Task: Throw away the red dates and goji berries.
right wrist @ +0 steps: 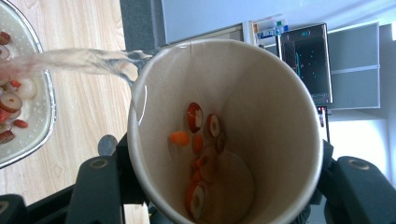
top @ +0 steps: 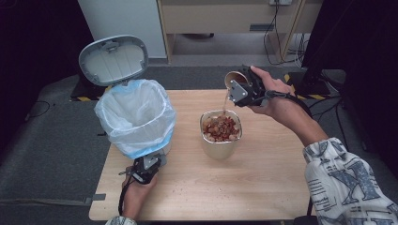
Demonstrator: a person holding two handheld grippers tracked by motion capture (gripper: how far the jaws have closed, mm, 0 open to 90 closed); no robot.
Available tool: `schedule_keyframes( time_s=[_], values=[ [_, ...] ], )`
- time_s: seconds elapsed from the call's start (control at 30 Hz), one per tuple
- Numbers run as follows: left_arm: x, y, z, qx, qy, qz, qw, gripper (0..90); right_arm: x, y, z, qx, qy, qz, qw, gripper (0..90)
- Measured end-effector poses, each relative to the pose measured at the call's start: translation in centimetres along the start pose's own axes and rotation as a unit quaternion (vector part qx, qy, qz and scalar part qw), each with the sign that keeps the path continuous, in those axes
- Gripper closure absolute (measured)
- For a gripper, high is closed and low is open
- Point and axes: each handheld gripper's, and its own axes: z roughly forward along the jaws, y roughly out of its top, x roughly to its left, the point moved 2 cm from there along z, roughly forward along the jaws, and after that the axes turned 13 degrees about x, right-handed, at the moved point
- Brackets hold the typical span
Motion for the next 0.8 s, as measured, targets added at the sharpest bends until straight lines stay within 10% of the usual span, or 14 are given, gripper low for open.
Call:
schedule_keyframes(
  time_s=[0.8],
  values=[
    [0.00,0.00,-0.01,0.000,0.001,0.001,1.0000,87.0,-0.21,0.19,-0.23,0.001,-0.012,-0.014,0.9998,37.9]
  ],
)
